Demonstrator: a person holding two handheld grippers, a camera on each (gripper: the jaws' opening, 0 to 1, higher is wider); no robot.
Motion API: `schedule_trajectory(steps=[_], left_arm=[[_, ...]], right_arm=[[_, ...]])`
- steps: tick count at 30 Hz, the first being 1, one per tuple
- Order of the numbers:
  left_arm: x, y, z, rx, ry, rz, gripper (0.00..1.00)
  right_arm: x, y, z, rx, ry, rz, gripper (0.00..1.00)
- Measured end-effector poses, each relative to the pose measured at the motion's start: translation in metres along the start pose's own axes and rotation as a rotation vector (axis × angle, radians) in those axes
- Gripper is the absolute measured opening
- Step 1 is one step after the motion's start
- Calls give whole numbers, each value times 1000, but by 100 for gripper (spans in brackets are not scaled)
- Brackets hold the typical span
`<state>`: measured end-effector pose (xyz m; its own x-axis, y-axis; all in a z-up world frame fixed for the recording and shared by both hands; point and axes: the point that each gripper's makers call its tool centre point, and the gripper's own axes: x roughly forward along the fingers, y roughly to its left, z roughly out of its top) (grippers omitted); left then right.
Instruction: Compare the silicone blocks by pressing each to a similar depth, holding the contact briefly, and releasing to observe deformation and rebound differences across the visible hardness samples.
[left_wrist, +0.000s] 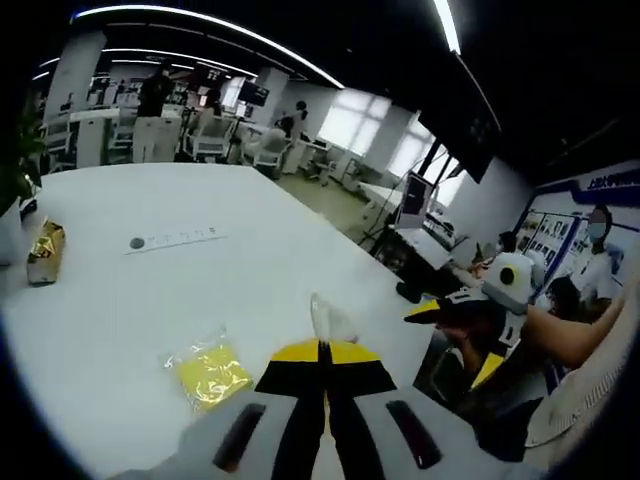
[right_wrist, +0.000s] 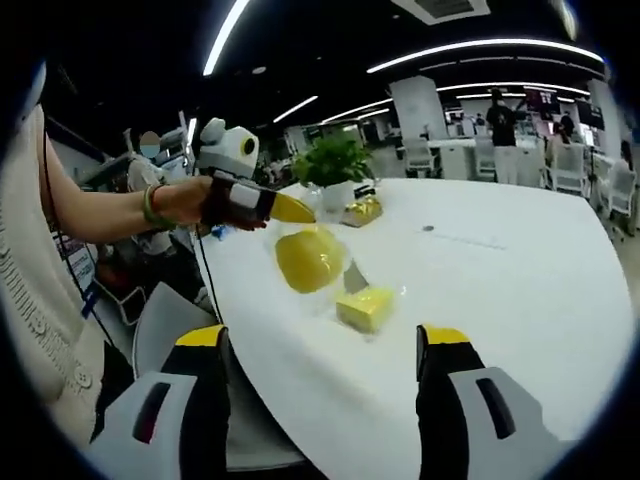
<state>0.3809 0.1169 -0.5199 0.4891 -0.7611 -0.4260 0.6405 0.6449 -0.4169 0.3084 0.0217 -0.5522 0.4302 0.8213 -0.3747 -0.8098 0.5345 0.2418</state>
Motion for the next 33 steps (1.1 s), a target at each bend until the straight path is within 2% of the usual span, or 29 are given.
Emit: schedule_trajectory(steps=[8, 16, 25, 33], left_arm=[[-17, -3, 2, 25, 5, 0, 0], [-17, -6, 2, 34, 16, -14, 0], [-13, -9, 1, 38, 32, -30, 0], [-9, -10, 0, 41, 48, -41, 0]], right_arm=[[31, 2, 22, -69, 20, 57, 73], [59, 4, 36, -122, 45, 107, 74], [87, 7, 24, -140, 141, 178, 74], [108, 13, 23, -159, 167, 220, 73]])
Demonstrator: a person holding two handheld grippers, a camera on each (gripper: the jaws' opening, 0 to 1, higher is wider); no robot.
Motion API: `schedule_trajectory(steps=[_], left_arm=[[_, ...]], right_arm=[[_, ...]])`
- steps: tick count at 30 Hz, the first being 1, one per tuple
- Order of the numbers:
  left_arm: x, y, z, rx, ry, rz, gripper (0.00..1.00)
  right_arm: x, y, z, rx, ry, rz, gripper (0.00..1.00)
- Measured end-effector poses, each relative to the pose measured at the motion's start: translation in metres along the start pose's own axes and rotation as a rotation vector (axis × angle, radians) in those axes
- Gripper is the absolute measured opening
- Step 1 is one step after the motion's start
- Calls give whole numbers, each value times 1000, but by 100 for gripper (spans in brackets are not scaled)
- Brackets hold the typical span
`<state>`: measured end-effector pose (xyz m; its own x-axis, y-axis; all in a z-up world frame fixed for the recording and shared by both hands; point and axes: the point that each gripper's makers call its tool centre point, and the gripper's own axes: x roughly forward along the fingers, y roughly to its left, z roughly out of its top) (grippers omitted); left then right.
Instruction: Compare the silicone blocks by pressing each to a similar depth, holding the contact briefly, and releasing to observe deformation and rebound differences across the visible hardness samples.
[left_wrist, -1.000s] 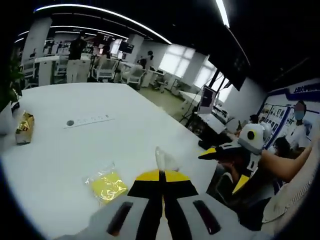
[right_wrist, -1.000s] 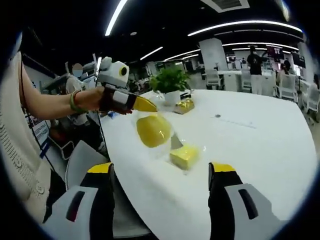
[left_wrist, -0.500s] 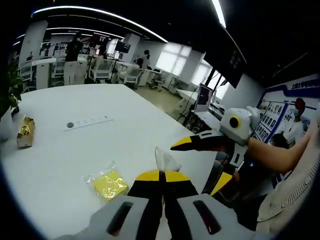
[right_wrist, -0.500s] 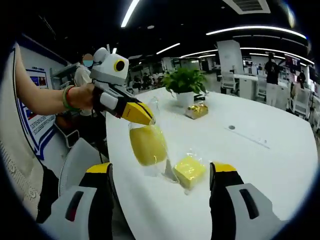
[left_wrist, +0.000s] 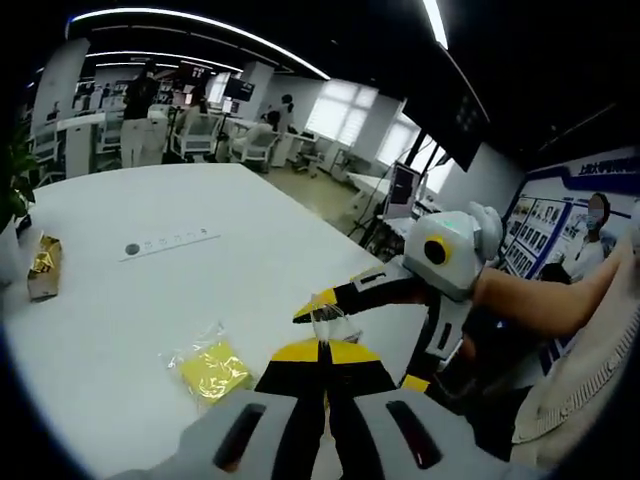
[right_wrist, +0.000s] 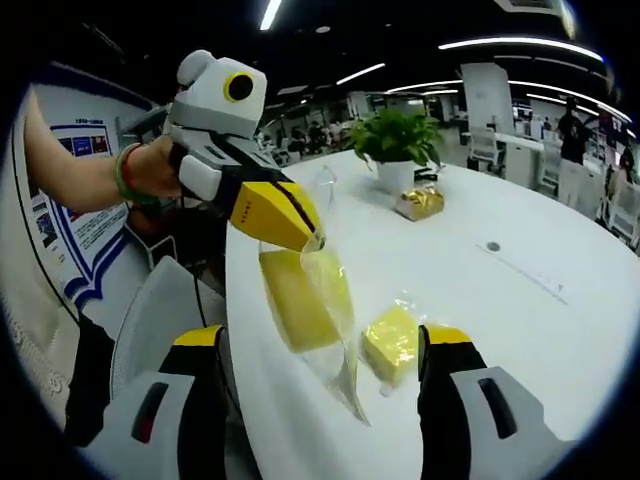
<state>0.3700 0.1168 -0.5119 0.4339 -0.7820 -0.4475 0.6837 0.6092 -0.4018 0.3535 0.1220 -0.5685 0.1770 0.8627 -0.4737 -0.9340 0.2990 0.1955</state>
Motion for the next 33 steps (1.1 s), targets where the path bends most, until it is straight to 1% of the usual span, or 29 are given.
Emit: schedule_trajectory(steps=[4, 12, 17, 19, 21, 24, 26, 27, 30, 33], left_arm=[[1, 0, 1, -3, 2, -6, 0], [6, -2, 3, 0, 15, -21, 0], [8, -5, 4, 5, 20, -41, 0], [8, -12, 3, 16, 24, -81, 0], [8, -15, 3, 26, 30, -94, 0], [8, -17, 1, 35, 36, -102, 0], [9, -17, 1, 35, 36, -102, 0], [10, -18, 0, 31, 42, -108, 0], [11, -20, -1, 40, 46, -110, 0], [11, -21, -1, 45, 47, -113, 0]], right_arm=[[11, 1, -1, 1, 18, 22, 72], [23, 4, 4, -8, 14, 58, 65], [27, 2, 4, -19, 14, 69, 53], [27, 2, 2, -20, 22, 72, 49], [26, 1, 1, -22, 20, 73, 44], [25, 3, 0, -24, 16, 84, 41], [25, 7, -1, -22, 15, 97, 33], [25, 6, -1, -29, 10, 82, 33], [24, 8, -3, -43, 17, 87, 30], [23, 7, -5, -39, 44, 61, 26]])
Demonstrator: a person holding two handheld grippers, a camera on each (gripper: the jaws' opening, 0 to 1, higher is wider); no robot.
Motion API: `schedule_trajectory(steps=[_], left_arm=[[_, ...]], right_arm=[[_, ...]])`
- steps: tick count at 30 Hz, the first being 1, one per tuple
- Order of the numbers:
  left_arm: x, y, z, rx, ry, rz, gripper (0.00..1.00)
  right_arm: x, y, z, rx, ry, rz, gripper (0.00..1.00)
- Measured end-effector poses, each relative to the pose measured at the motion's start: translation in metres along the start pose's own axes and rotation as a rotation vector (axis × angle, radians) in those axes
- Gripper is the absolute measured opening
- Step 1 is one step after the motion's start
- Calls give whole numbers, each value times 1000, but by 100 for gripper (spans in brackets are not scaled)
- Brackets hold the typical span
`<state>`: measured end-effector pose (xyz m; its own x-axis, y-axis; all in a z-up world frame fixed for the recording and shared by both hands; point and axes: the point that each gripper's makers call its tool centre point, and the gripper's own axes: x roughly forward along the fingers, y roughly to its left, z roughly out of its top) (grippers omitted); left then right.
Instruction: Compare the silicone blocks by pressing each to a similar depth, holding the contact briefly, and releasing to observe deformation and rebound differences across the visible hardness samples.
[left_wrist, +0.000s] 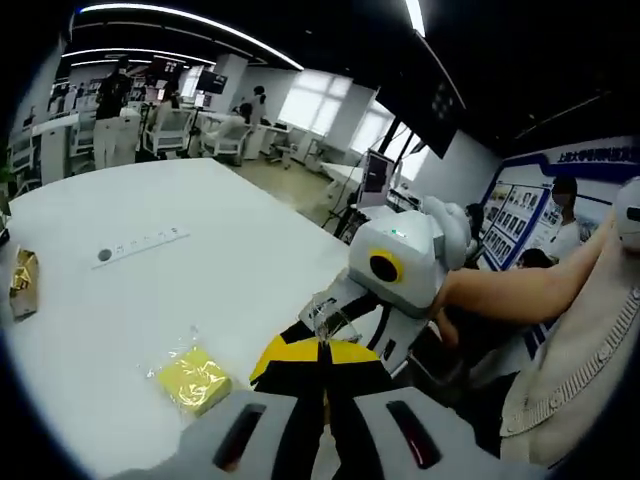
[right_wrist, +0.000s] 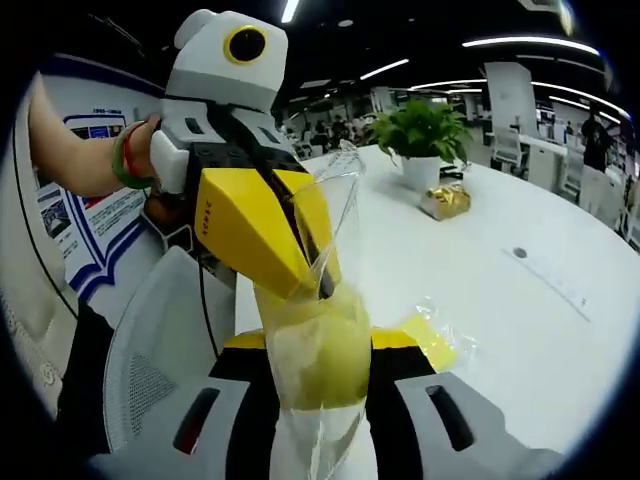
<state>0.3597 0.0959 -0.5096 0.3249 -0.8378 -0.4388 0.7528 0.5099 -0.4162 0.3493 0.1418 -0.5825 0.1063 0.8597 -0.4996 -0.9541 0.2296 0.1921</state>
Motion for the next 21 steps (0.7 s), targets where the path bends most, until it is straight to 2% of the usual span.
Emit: schedule_trajectory(steps=[10, 21], left_arm=[[2, -5, -6, 2, 10, -4, 0], [1, -9, -11, 2, 25, 5, 0]], right_arm=[[-3, 3, -10, -20, 65, -26, 12], [-5, 7, -18, -18, 116, -37, 12]])
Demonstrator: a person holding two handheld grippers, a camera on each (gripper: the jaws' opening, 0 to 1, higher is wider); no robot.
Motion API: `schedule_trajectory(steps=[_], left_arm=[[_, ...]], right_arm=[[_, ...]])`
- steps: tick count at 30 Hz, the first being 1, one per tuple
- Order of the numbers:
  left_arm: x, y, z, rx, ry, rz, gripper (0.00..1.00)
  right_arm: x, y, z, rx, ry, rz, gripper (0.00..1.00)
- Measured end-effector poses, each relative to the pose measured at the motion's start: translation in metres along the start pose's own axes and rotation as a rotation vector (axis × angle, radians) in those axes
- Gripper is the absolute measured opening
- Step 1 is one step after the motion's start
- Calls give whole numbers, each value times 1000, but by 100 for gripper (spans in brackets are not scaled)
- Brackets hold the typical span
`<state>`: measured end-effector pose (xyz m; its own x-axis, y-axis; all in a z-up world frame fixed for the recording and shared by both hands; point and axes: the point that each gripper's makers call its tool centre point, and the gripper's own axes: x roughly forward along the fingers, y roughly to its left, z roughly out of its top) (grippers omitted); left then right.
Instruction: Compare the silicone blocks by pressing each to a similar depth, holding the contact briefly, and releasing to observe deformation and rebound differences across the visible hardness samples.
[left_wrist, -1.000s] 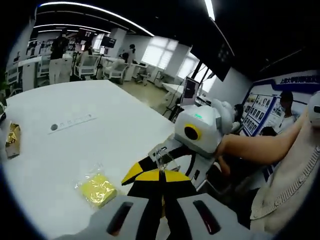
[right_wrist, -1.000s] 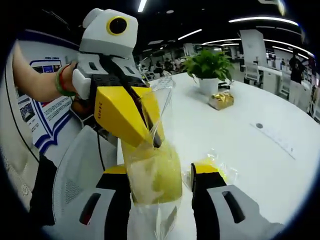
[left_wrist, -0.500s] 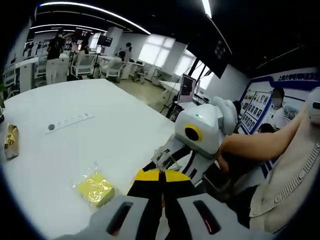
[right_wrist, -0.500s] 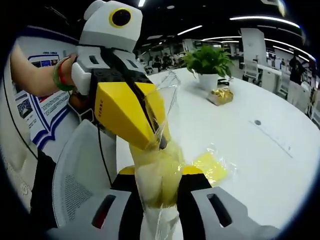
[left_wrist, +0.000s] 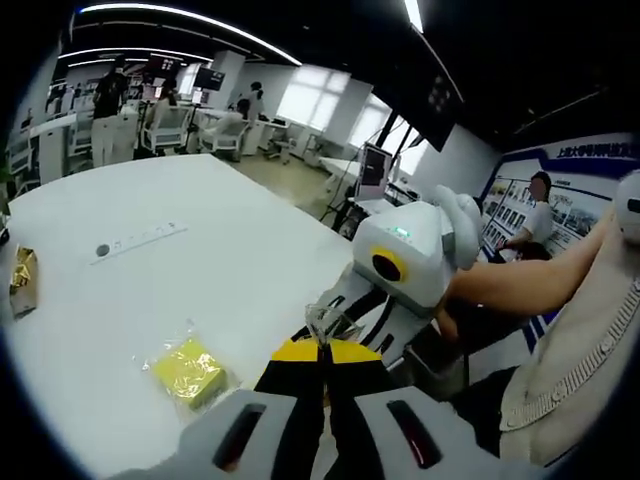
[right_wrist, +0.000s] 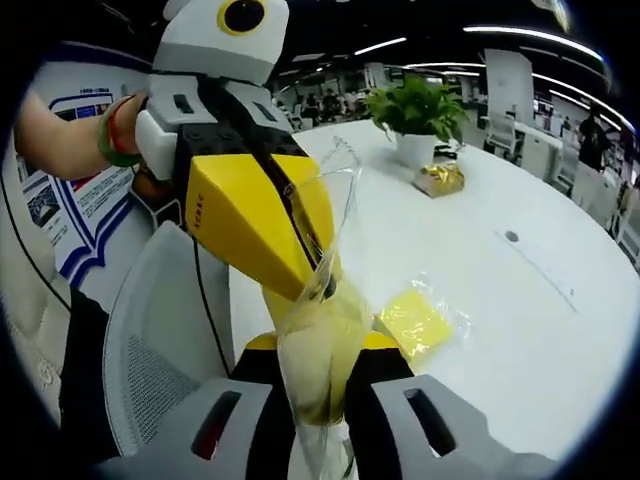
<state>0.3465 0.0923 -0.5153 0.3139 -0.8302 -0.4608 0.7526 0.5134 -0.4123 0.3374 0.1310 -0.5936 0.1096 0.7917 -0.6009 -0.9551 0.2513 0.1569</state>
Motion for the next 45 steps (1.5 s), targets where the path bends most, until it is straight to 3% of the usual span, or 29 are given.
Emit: schedule_trajectory(steps=[12, 19, 45], left_arm=[[-5, -5, -4, 0, 14, 1, 0], [-6, -5, -3, -12, 18, 5, 0], [-6, -14, 2, -60, 2, 6, 0]], right_arm=[[-2, 9, -1, -30, 8, 12, 12], [-4, 13, -1, 1, 15, 25, 13], [-12, 14, 2, -29, -55, 49, 24]])
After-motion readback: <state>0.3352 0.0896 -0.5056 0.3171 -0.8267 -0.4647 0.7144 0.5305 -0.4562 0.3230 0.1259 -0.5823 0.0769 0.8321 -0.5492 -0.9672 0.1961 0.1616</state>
